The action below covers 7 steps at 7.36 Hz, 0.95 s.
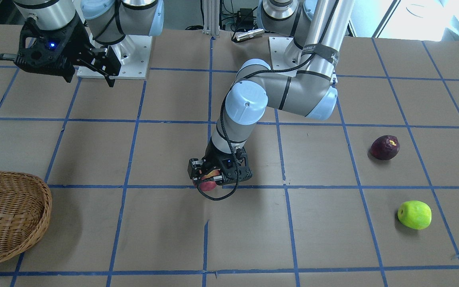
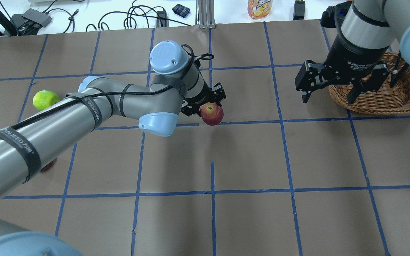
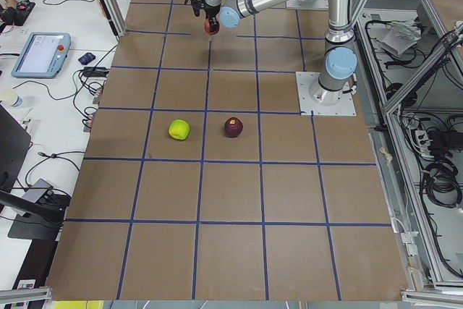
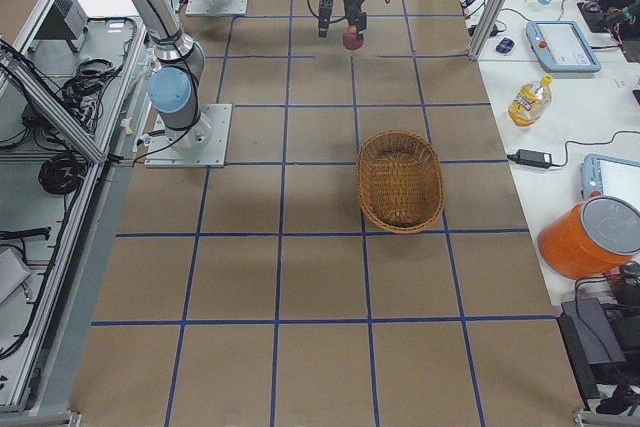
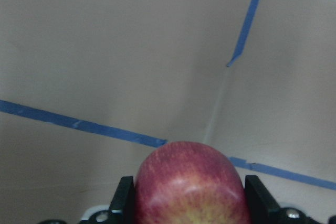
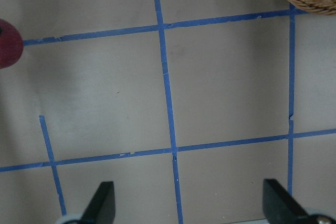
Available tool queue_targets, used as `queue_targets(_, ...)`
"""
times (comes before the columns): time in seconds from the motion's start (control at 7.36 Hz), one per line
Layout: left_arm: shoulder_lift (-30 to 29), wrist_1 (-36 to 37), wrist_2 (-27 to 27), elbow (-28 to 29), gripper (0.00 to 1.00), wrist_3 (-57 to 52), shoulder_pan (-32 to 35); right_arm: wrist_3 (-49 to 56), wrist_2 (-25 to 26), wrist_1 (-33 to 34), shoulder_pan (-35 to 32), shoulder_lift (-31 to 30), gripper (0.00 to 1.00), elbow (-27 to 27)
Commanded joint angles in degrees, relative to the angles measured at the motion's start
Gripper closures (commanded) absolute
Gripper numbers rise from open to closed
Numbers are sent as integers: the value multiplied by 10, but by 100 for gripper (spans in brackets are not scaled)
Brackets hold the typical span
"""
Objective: Put all apples into basket
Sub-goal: 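Carry the red apple to the table center and release it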
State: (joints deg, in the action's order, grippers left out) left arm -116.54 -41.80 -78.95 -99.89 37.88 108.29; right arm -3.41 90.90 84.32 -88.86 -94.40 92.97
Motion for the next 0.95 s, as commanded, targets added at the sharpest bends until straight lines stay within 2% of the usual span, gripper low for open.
queue_targets(0.0, -33, 35, -10, 6, 0, -3, 13, 10, -5, 6, 0, 9, 0, 3)
queue_targets(0.14, -35, 35, -17, 8, 0, -10, 16, 12, 0, 8, 1, 18, 0, 15)
queue_targets(0.27, -16, 37, -73, 2, 0, -61, 23, 3, -1, 42, 0, 40, 0, 22)
queue_targets(0.41, 9, 33, -102, 7, 0, -126, 19, 2, 1, 98, 0, 64, 0, 13)
queue_targets(0.54, 44, 19, -116, 6, 0, -159, -6, -21, -7, 109, -3, 72, 0, 12)
queue_targets(0.82, 116, -169, -115, -28, 0, -260, -111, -81, -19, 137, -13, 102, 0, 11)
